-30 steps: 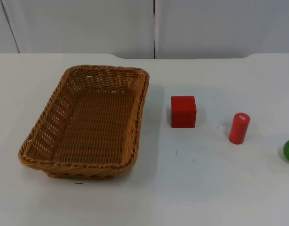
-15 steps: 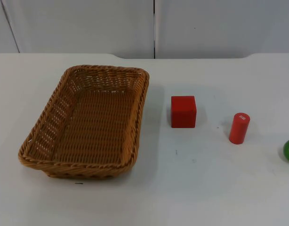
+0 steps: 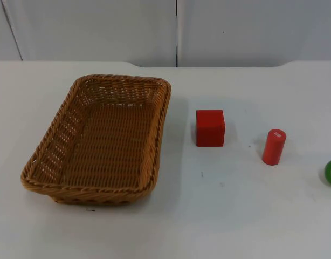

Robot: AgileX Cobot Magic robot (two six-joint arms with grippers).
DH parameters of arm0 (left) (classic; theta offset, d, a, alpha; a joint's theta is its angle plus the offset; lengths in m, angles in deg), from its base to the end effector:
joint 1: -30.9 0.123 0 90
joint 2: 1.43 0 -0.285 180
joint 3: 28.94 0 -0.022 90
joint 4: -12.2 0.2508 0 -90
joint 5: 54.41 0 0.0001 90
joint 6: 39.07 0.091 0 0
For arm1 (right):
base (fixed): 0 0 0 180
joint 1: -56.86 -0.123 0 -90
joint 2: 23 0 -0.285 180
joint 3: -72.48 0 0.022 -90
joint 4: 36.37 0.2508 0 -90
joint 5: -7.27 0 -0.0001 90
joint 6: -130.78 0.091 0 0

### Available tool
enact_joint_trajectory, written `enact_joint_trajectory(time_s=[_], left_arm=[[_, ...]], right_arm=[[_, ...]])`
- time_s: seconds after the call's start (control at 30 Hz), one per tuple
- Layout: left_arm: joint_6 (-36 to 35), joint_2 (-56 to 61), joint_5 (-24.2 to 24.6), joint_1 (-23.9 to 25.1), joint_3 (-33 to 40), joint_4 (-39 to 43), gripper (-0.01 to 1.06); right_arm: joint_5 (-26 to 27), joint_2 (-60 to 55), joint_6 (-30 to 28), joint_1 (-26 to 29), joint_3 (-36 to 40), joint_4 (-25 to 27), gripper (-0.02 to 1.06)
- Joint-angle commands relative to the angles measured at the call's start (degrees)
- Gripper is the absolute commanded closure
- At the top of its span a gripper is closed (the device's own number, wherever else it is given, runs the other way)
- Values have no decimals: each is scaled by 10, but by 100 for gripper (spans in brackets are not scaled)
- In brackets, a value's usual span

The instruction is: Pick up the basket with the left hand and place the object to the left of the red cylinder into the basket with the right hand.

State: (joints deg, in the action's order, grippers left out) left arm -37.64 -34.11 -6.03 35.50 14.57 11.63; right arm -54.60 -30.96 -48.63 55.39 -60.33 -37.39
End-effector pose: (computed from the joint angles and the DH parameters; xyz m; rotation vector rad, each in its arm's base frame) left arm 0.0731 0.0052 0.3064 -0.0631 2.1736 0.0482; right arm -0.0080 -0.0016 0.2824 -0.0144 2.0422 0.0012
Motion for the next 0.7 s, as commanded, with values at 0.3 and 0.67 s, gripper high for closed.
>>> enact_joint_trajectory(time_s=[0.3,0.67], left_arm=[[28,-84,-63,-1,-30,-63,0],[217,-219,-93,-1,-54,-275,0]], right_arm=[[1,2,-2,1,4,-3,-1],[1,2,-2,1,4,-3,-1]])
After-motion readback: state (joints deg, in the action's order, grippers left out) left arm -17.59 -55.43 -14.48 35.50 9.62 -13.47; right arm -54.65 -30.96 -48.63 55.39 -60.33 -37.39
